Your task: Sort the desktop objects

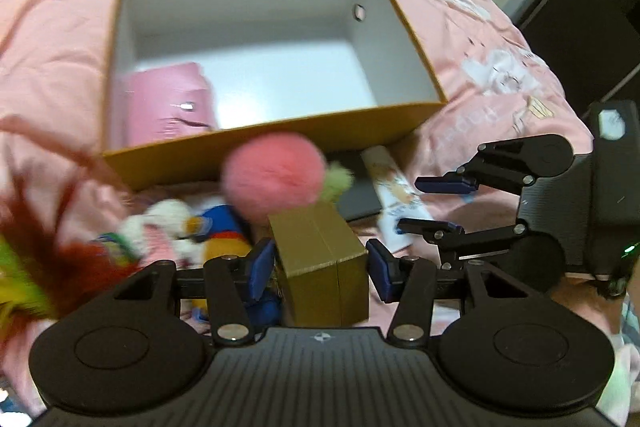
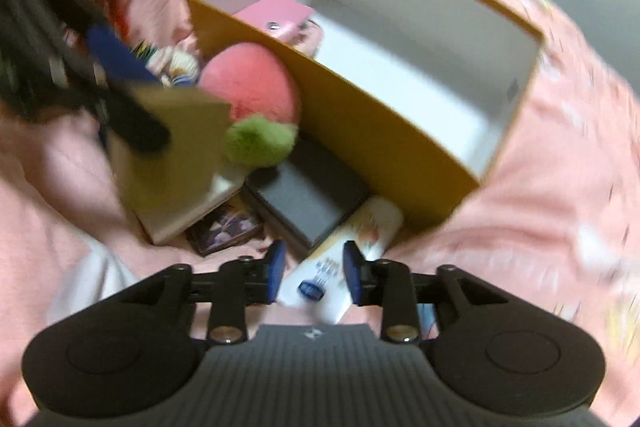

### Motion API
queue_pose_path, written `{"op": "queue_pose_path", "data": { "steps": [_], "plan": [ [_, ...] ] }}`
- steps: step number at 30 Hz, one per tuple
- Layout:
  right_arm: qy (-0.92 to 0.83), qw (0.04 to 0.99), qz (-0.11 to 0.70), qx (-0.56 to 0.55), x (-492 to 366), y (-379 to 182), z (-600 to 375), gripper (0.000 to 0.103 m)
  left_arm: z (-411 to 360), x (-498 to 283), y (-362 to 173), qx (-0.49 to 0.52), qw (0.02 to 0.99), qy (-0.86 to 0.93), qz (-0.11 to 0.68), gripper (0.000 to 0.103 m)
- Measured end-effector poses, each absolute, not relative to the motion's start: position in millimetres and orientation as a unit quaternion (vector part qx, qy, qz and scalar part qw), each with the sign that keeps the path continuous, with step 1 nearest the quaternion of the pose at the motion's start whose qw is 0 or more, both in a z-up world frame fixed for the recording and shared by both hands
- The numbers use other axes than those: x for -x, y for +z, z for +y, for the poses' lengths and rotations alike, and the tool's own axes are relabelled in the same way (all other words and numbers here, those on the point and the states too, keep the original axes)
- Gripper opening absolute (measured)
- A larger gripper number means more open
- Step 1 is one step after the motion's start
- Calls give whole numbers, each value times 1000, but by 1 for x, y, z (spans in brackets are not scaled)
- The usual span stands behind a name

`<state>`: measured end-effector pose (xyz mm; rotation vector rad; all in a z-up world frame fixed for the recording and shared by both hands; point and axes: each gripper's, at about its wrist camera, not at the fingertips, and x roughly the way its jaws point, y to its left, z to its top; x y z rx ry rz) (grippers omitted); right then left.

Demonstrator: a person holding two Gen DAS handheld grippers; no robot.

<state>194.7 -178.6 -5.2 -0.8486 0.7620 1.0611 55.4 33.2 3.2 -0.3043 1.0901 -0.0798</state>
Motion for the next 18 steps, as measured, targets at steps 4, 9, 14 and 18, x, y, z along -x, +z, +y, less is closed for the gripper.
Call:
{"op": "queue_pose_path", "data": {
  "steps": [4,9,14,18],
  "plan": [
    [489,683,325,434,-190,-22,-156,43,44,-49,3,154,844,-27,512,57],
    [480,649,267,526,-176,-49,-136,51,47,-50,-8,164,839,-29,518,56],
    [467,630,241,571,-175,-68,-128,55,50,-51,-20,179,833,-31,523,56],
    [461,624,219,592,-178,-78,-124,62,52,-51,-22,187,832,-33,521,56]
  ]
}}
